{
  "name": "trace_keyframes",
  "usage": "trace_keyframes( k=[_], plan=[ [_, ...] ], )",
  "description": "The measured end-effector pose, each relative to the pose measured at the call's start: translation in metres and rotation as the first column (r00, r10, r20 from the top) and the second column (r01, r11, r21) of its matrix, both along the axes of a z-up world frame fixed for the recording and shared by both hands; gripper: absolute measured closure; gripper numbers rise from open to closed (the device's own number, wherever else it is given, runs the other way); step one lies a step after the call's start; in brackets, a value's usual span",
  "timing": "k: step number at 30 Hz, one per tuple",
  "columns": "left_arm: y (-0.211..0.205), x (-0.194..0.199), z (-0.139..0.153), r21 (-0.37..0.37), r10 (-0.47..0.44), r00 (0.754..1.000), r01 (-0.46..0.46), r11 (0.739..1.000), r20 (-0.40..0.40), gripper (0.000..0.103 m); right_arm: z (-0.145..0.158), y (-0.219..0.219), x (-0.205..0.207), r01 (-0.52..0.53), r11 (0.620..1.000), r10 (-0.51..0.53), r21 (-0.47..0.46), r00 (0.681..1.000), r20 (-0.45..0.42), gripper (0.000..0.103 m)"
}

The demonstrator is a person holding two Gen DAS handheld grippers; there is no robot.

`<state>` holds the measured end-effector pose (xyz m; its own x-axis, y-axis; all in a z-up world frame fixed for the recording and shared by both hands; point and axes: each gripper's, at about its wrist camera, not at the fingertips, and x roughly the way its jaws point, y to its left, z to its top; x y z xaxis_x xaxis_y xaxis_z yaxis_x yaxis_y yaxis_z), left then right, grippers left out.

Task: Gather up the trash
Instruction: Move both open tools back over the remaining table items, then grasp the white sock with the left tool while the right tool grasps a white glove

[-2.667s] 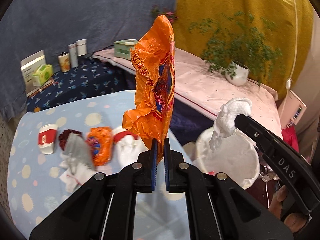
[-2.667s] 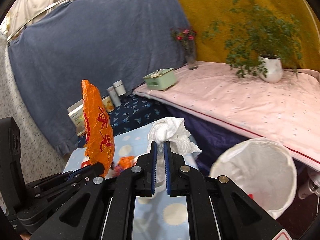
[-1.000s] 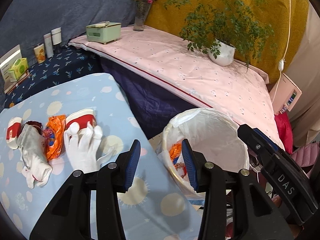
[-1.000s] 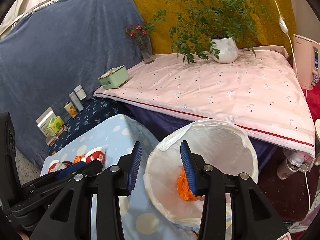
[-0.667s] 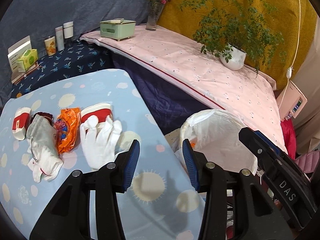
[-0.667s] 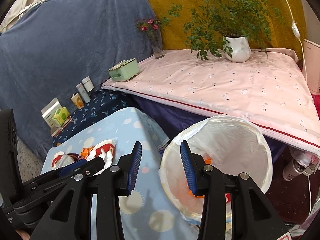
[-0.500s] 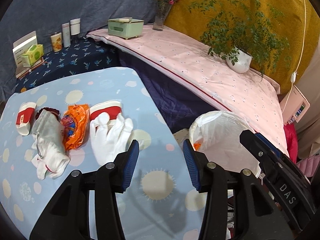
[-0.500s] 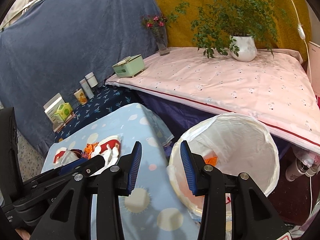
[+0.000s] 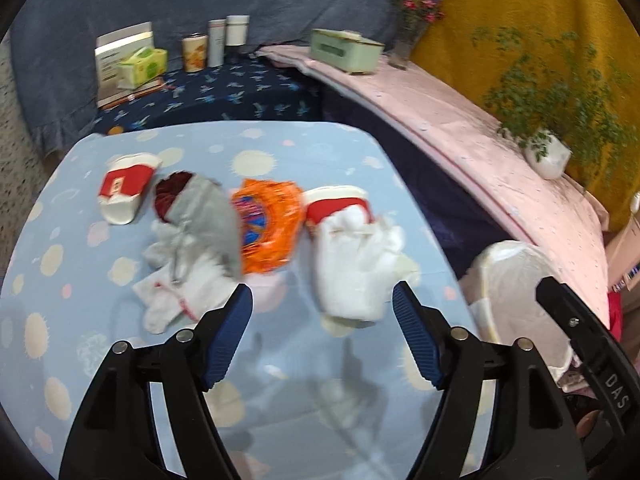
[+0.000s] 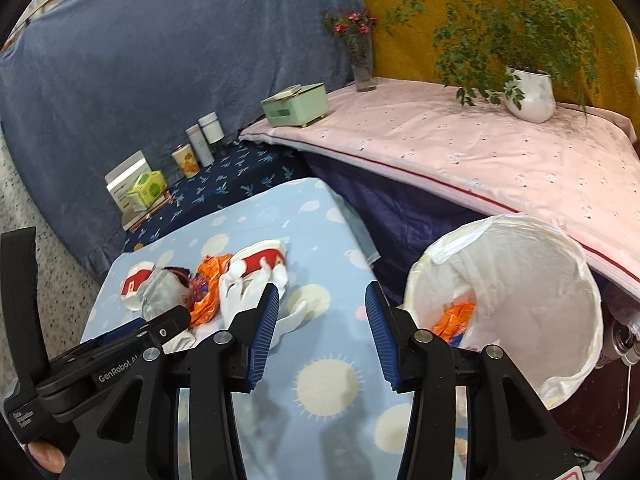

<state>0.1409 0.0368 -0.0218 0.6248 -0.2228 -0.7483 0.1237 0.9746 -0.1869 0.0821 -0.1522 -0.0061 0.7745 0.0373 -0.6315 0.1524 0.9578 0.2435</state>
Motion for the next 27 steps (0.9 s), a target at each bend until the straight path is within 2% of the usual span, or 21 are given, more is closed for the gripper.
trace_keyframes(
  k=[7,13,15,17,19,25,27],
  plan=[
    [0.054,0.007,-0.027,0.017,0.092,0.995,-0.091,0.996,-0.050,0.034,-0.019,0.033,0.015,-0.055,0.998,0.056,0.005,0.998,-0.043,0.055],
    [0.085,0.013,-0.046,0.020,0.124,0.988,-0.123,0.992,-0.089,0.034,-0.042,0.053,0.037,-0.084,0.996,0.085,0.016,0.993,-0.088,0.051],
    [0.091,0.016,-0.052,0.011,0.125,0.987,-0.124,0.992,-0.104,0.034,-0.049,0.059,0.045,-0.093,0.995,0.095,0.020,0.990,-0.107,0.051],
    [0.096,0.020,-0.058,-0.009,0.115,0.985,-0.117,0.993,-0.126,0.033,-0.056,0.062,0.051,-0.098,0.995,0.101,0.027,0.988,-0.118,0.045],
    [0.101,0.023,-0.063,-0.020,0.116,0.984,-0.120,0.993,-0.137,0.023,-0.063,0.067,0.059,-0.101,0.995,0.103,0.025,0.986,-0.131,0.044],
    [0.105,0.036,-0.073,-0.039,0.112,0.982,-0.119,0.992,-0.154,0.024,-0.083,0.076,0.078,-0.104,0.994,0.108,0.032,0.978,-0.176,0.044],
    [0.103,0.039,-0.077,-0.041,0.101,0.982,-0.109,0.993,-0.161,0.028,-0.089,0.078,0.082,-0.104,0.994,0.110,0.039,0.976,-0.189,0.044]
  ],
)
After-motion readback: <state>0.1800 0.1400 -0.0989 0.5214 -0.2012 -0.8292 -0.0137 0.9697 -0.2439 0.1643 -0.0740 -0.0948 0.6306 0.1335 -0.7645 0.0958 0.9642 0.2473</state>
